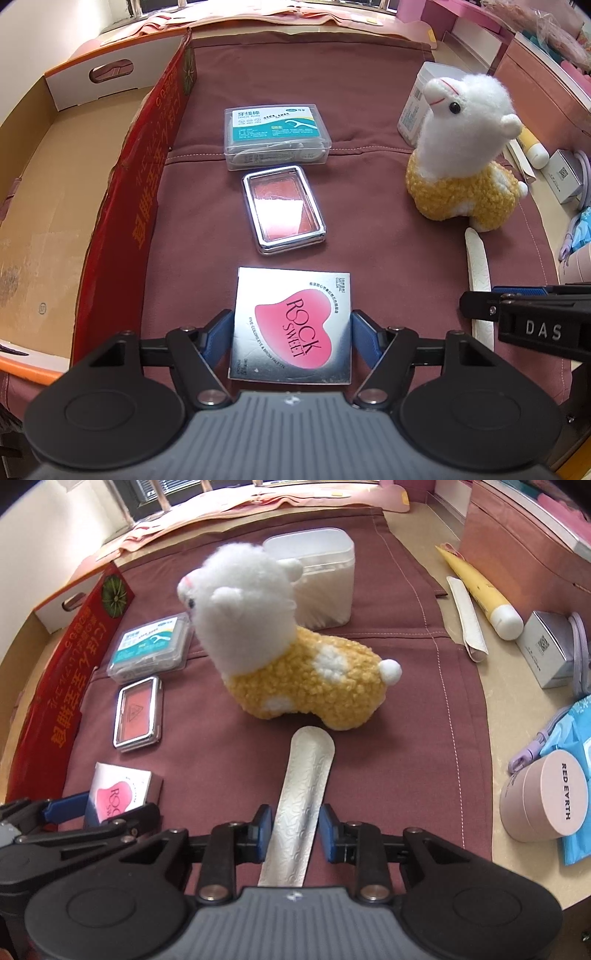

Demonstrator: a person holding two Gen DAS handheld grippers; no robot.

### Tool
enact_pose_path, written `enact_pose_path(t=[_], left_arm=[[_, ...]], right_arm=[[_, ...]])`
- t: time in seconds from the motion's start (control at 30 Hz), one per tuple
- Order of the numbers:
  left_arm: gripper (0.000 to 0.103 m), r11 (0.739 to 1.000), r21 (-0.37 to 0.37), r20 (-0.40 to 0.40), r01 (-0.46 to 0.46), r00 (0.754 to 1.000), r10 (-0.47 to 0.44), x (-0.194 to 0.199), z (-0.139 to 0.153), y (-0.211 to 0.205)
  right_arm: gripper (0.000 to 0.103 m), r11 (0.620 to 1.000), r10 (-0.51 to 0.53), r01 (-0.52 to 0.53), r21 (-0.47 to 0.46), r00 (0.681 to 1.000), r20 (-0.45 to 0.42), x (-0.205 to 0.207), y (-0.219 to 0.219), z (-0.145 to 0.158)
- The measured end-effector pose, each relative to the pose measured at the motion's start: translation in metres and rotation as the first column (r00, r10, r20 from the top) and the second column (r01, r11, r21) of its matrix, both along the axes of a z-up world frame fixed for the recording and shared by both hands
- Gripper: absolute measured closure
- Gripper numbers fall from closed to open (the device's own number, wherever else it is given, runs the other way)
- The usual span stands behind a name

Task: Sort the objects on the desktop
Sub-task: 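Close the left gripper on the ROCK SWEET box while the right gripper grasps the white tube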

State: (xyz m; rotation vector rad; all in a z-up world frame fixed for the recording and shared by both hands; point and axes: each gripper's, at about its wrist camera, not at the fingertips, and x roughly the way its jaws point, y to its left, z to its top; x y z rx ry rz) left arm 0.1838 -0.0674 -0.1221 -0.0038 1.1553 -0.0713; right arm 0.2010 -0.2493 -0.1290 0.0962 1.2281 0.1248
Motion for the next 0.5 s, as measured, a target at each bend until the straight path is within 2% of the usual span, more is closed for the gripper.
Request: enact_pose_path(t=[0.23,0.33,0.37,0.5], left_arm=[[0.035,1.000,-0.003,0.012,-0.003,1.000,0.003,-0.003,-0.001,0.000],[0.035,1.000,-0.009,0.023,-0.007,1.000,0.007,-0.006,-0.001,0.000],[0.035,1.000,-0.015,0.023,-0.003,1.000,0.003,-0.007,0.000,0.000],[0.035,1.000,-0.017,0.041,0.022,0.999,-0.022,-0.011,0.002,-0.002]], right_arm=[[0.077,0.998,0.054,-0.053,-0.039,0.998,0.016,-0.001,0.007,0.000],[0.082,0.998,0.047,-0.046,-0.031,0.999,0.025,-0.003,0.008,0.003],[0.087,0.999,0.048,-0.047,-0.027,0.998,0.030,-0.004,0.008,0.004],[0.087,0.999,0.048,-0.047,-0.025,0.998,0.041,-0.007,0.007,0.005]])
